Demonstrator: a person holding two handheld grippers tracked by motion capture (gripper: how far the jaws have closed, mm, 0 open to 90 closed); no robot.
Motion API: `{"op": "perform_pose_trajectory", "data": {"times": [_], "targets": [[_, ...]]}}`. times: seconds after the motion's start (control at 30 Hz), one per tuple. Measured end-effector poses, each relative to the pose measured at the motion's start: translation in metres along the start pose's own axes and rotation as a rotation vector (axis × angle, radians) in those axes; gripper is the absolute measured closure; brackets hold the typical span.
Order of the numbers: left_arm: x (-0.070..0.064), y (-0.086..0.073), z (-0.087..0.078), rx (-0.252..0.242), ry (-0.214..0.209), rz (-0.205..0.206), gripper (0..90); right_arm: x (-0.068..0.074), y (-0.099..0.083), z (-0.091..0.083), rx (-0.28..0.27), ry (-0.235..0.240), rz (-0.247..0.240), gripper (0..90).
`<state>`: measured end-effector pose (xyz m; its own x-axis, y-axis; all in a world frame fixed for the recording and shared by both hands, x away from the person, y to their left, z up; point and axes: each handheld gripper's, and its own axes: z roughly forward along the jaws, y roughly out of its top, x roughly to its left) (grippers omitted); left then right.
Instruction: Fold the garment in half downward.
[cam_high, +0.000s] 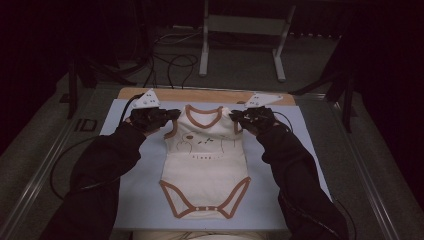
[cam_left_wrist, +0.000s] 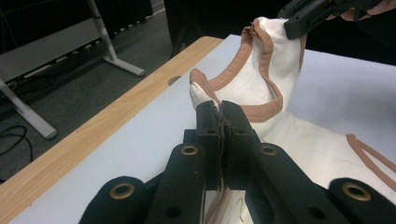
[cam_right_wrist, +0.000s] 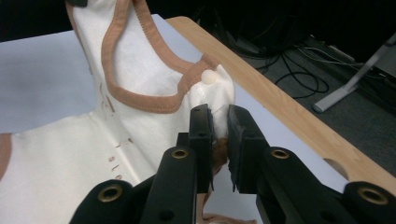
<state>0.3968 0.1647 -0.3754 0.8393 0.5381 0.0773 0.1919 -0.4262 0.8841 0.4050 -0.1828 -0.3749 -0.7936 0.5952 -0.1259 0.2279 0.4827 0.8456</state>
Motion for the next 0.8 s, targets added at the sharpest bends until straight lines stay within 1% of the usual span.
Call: {"op": "perform_pose_trajectory", "data": {"times": [0.13, 0.23, 0.3, 0.33, 0.37, 0.5, 0.53, 0.67, 0.7, 0.8], "targets": [[-0.006, -0.001, -0.004, -0.005, -0.011, 0.007, 88.2, 0.005, -0.005, -0.003, 0.010, 0.006, -0.006, 81.4], [-0.011, -0.002, -0.007, -0.012, -0.018, 0.014, 88.2, 0.008, -0.009, -0.007, 0.004, 0.013, 0.005, 81.3], [-0.016, -0.004, -0.009, -0.011, -0.019, 0.024, 88.2, 0.012, -0.011, -0.009, 0.005, 0.014, 0.002, 81.4], [-0.017, -0.004, -0.009, -0.009, -0.024, 0.028, 88.2, 0.014, -0.013, -0.010, 0.003, 0.020, -0.008, 81.3], [-0.019, -0.005, -0.010, -0.011, -0.026, 0.025, 88.2, 0.016, -0.013, -0.010, 0.004, 0.020, -0.011, 81.3], [-0.027, -0.009, -0.013, -0.014, -0.036, 0.036, 88.2, 0.021, -0.017, -0.013, -0.007, 0.026, -0.004, 81.3], [-0.029, -0.010, -0.014, -0.014, -0.034, 0.041, 88.2, 0.023, -0.018, -0.015, -0.006, 0.028, -0.011, 81.3], [-0.036, -0.015, -0.018, -0.015, -0.039, 0.043, 88.2, 0.027, -0.021, -0.020, -0.019, 0.036, -0.009, 81.3], [-0.037, -0.016, -0.018, -0.017, -0.038, 0.041, 88.2, 0.029, -0.022, -0.021, -0.025, 0.040, 0.003, 81.3], [-0.041, -0.021, -0.021, -0.023, -0.046, 0.037, 88.2, 0.033, -0.026, -0.023, -0.027, 0.045, 0.003, 81.3]]}}
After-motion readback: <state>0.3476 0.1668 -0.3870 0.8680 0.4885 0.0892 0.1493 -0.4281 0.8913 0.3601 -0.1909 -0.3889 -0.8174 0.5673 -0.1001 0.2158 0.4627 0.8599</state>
